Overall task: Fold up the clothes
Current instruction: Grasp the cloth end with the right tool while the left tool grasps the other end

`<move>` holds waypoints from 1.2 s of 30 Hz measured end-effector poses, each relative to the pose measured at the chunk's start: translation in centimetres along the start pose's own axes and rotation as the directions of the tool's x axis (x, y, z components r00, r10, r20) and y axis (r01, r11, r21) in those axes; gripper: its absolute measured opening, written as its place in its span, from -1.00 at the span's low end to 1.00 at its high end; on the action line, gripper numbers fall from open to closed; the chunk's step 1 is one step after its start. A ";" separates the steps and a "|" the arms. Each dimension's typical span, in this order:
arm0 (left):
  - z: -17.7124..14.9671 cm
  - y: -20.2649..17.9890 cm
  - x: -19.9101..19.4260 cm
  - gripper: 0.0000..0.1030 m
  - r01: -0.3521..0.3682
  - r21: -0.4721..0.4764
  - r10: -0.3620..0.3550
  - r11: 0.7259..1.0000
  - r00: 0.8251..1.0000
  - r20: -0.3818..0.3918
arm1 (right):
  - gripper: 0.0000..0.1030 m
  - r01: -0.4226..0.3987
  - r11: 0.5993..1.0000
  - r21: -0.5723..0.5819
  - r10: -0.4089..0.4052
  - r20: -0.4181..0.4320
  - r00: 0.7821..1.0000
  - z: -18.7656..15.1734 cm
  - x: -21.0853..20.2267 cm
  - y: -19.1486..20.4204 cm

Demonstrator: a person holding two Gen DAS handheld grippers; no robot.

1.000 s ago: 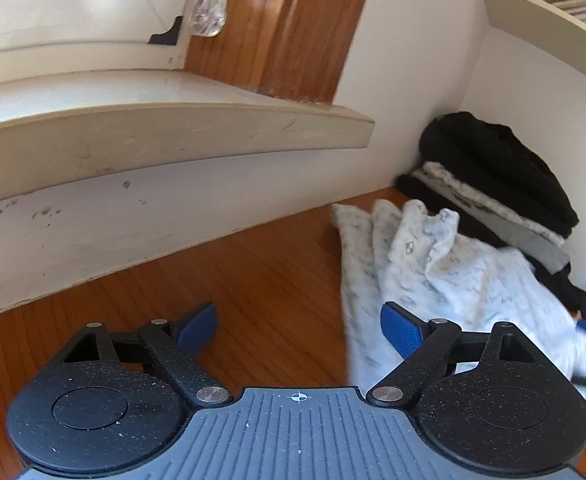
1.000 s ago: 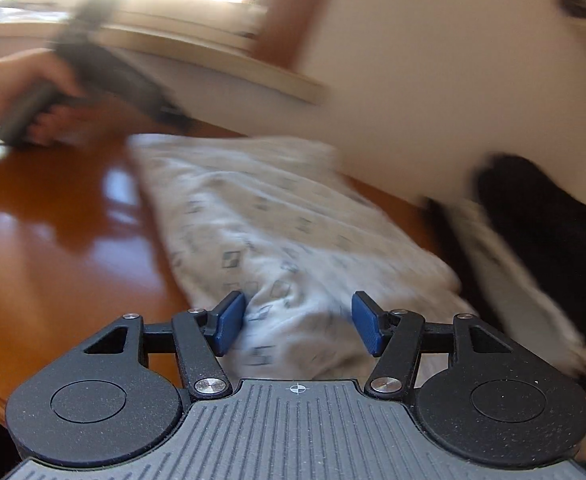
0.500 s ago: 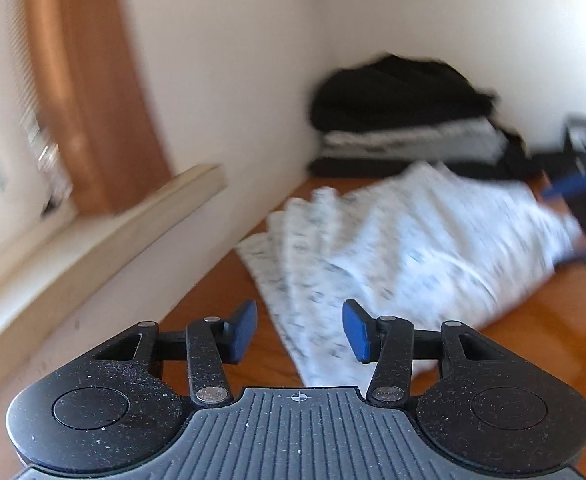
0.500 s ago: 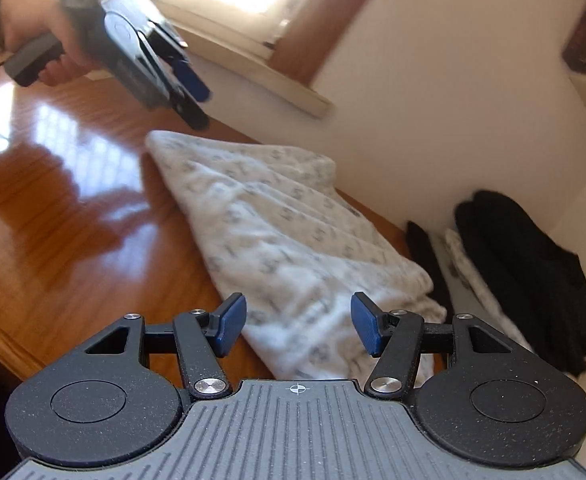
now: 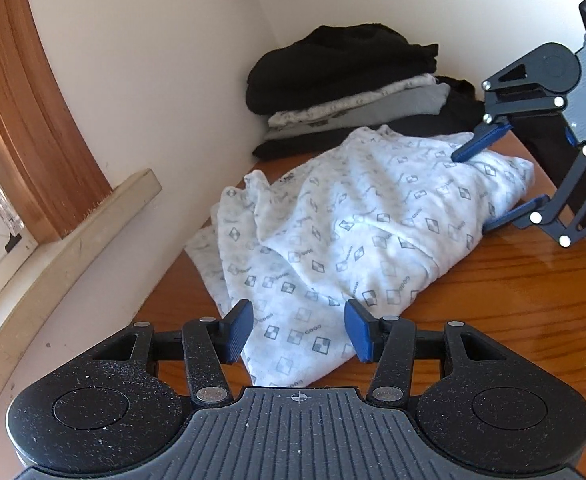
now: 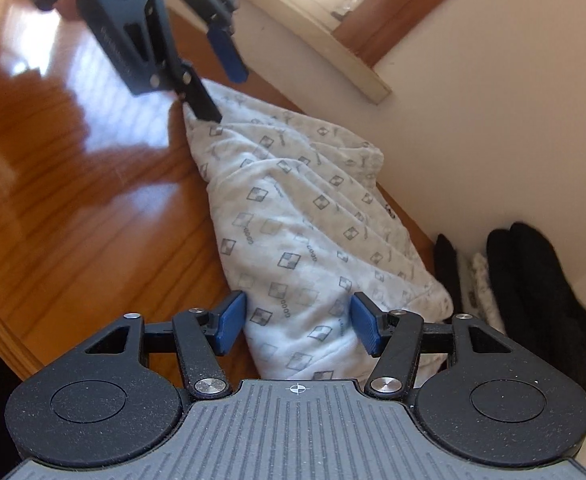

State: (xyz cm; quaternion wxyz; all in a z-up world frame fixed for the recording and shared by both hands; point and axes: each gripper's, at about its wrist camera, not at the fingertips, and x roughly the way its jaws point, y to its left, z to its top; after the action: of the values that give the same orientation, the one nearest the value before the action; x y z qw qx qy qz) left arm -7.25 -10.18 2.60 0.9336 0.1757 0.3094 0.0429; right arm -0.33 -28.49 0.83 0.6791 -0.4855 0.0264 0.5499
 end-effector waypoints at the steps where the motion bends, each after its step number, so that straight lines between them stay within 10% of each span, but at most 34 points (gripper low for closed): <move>1: 0.0 -0.1 -0.1 0.09 0.005 0.002 -0.005 1.000 1.000 0.002 | -0.35 0.009 1.000 -0.017 -0.009 -0.007 1.000 0.1 0.1 0.2; 8: 0.2 -0.7 -0.7 0.30 0.097 0.008 -0.098 0.995 0.995 0.036 | -0.56 0.060 0.996 0.065 -0.063 0.042 0.997 0.3 -0.8 -1.4; 15: -0.3 -2.1 1.3 0.24 0.041 0.082 -0.042 0.996 0.999 0.014 | -0.65 0.106 0.983 0.147 -0.118 0.076 0.990 0.6 -1.9 -3.5; 20: 0.1 -2.2 2.5 -0.74 -0.022 0.104 0.020 0.994 1.000 0.023 | -0.64 0.092 0.987 0.132 -0.101 0.060 0.993 0.2 -2.0 -3.2; 24: 0.5 -2.1 1.6 -0.77 -0.072 0.104 0.064 0.992 0.995 0.079 | -0.29 0.082 0.997 -0.005 -0.082 0.026 0.996 -0.9 -1.3 -0.9; 36: 0.2 -0.9 1.5 -0.80 -0.104 0.137 0.096 0.985 0.993 0.066 | -0.85 0.135 0.984 -0.119 -0.146 -0.092 0.985 -3.6 -3.2 -3.5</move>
State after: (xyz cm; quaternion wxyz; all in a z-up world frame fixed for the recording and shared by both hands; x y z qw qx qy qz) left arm -5.93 -10.80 1.56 0.9244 0.2572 0.2746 0.0628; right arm 2.88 -32.99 2.97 0.6859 -0.5505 -0.0046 0.4759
